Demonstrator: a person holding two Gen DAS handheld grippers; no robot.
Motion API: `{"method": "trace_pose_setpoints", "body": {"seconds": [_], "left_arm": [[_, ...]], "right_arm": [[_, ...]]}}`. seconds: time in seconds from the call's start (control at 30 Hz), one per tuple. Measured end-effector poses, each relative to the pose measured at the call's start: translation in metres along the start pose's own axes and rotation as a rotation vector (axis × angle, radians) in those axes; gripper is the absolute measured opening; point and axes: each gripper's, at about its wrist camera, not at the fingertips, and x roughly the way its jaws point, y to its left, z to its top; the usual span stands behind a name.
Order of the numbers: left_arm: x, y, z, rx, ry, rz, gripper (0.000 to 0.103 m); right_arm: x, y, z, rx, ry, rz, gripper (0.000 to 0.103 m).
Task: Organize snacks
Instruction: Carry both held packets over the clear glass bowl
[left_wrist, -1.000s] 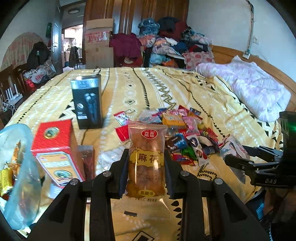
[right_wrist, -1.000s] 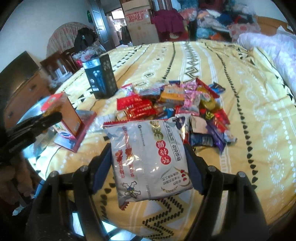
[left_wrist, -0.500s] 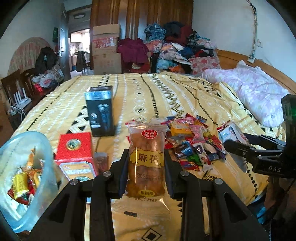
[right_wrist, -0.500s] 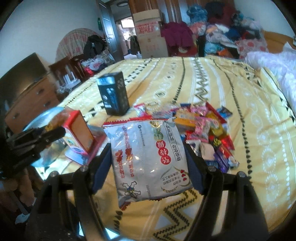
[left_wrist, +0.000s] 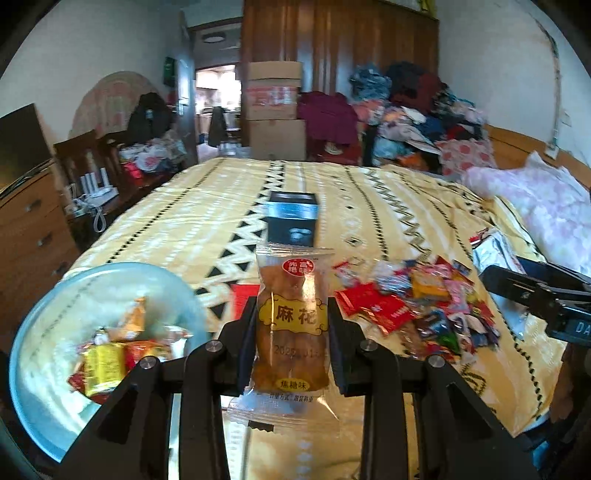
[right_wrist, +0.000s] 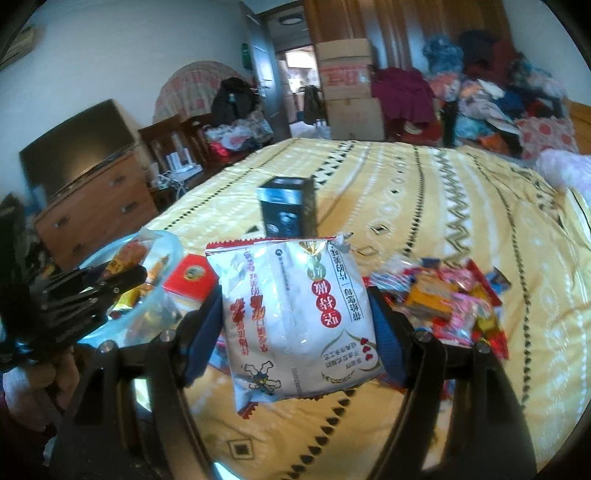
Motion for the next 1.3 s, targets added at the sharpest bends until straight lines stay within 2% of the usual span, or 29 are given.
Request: {"method": "trace_pose_setpoints", "body": {"seconds": [0.33,0.57,0.93,1.3], "left_arm": [[-0.010,0.073,0.008,-0.097,-0.009,0.110,0.034],[-0.013,0.123,0.010,-0.146,-0.004,0.178,0.034],[-0.014,0.193,-0.005,-0.247,0.027,0.261,0.034],[0.001,0.248,-0.017,-0.343,0.094,0.318,0.034]], "right_arm": [[0.029,0.060,0.034,-0.072,-0.001,0.110,0.075],[0.052,0.116,0.060,-0.154,-0.010,0.198,0.075],[0.091,0.186,0.067,-0.242,0.052,0.329,0.075],[0.125,0.236,0.072,-0.296,0.119,0.401,0.075]]}}
